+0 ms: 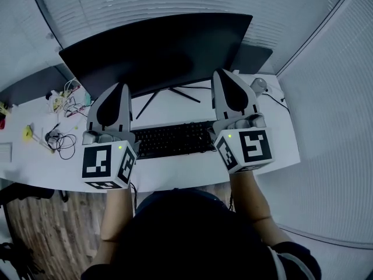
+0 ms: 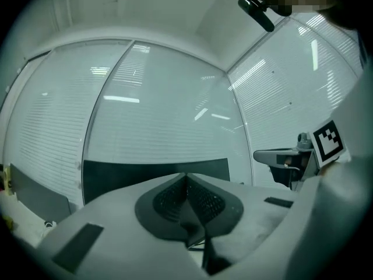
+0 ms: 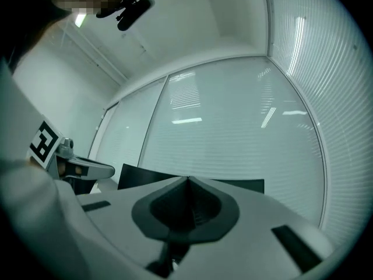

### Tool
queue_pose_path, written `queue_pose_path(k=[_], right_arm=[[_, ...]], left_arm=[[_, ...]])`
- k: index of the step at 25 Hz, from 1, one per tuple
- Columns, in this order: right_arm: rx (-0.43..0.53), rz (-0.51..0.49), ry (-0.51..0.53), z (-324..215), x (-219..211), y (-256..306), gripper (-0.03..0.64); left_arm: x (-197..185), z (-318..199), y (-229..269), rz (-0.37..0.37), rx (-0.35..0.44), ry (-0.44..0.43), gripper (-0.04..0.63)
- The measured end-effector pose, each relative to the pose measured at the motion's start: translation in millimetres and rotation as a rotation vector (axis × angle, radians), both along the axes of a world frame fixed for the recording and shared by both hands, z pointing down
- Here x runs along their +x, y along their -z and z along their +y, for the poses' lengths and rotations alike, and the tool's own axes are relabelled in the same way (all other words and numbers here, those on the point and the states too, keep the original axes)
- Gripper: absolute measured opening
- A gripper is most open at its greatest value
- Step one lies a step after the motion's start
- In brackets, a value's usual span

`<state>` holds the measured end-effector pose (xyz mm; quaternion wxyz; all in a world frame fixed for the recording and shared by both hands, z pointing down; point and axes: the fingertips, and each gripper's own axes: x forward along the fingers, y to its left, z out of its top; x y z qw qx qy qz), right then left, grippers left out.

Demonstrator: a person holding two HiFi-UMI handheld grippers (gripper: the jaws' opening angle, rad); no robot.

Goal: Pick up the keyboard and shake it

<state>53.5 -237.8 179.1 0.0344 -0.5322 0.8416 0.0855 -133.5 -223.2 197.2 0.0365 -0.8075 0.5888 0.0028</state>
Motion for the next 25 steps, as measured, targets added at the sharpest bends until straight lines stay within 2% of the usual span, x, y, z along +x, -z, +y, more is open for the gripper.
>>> queue_pose_path(k=[11, 25], right_arm=[[0.000, 0.023, -0.012, 12, -9, 3, 0.026], [0.004, 0.009, -0.080, 29, -29, -13, 0.026]], left_arm=[[-8, 12, 2, -0.002, 0.000, -0.002, 0.023], [-26, 22, -17, 0.016, 0.009, -0.072, 0.023]])
